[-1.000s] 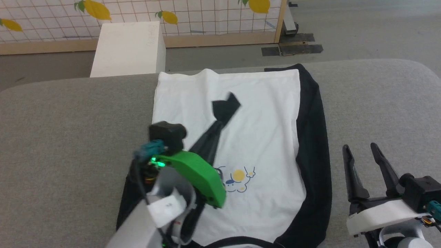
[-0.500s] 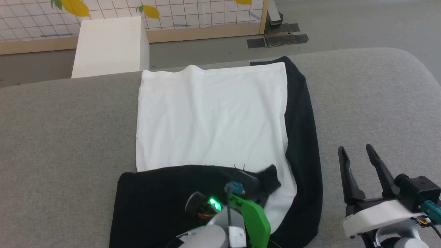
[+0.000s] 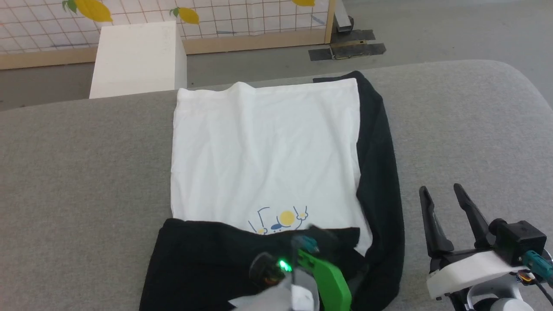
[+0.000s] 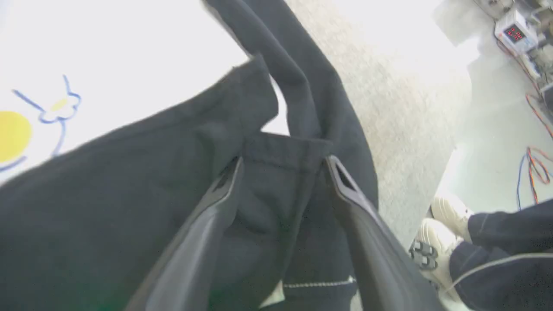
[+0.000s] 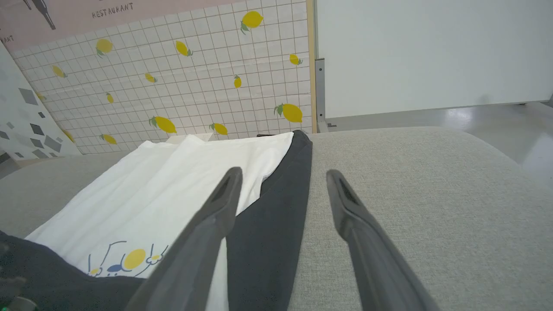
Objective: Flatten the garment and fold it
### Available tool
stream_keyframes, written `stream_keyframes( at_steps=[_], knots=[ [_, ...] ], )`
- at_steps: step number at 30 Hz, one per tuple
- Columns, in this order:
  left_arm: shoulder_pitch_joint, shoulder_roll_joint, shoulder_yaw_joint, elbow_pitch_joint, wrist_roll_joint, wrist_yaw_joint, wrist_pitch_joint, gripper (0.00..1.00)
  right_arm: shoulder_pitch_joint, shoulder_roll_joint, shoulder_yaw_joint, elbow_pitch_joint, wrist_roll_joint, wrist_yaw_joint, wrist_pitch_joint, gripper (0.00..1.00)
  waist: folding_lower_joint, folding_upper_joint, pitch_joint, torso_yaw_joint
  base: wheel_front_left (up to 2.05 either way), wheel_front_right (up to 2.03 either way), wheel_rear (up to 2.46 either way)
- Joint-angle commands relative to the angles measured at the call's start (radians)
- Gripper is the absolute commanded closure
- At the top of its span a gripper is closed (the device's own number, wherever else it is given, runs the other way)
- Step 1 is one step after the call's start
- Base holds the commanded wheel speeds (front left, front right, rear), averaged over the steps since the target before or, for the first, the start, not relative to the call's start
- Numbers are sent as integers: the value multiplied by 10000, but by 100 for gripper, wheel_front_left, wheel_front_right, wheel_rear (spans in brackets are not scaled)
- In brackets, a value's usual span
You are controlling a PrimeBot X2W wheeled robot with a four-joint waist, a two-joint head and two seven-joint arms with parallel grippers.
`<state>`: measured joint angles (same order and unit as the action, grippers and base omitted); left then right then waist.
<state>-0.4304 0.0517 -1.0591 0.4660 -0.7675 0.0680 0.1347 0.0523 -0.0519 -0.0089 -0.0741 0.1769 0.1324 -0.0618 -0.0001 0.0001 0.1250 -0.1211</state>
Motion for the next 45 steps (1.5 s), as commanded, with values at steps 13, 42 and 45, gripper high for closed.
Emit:
stream_keyframes(
  at_steps=[13,42,45],
  knots=[
    [224,2590,3611,-1565,235,1649,-3888,0,-2146,-185,-964,832,-438,-17,1526,0,1,-1,626,1116,0,0,0],
    [1771,573,9640,-4768,4344,333,-3964,0,-10450,-2441,-2846,6702,-1710,-17,7264,0,1,-1,5073,3313,0,0,0],
    [1751,398,9839,-4677,4496,84,-3964,0,-10502,-2364,-2895,6731,-1583,-17,7752,0,1,-1,5129,3313,0,0,0]
  ],
)
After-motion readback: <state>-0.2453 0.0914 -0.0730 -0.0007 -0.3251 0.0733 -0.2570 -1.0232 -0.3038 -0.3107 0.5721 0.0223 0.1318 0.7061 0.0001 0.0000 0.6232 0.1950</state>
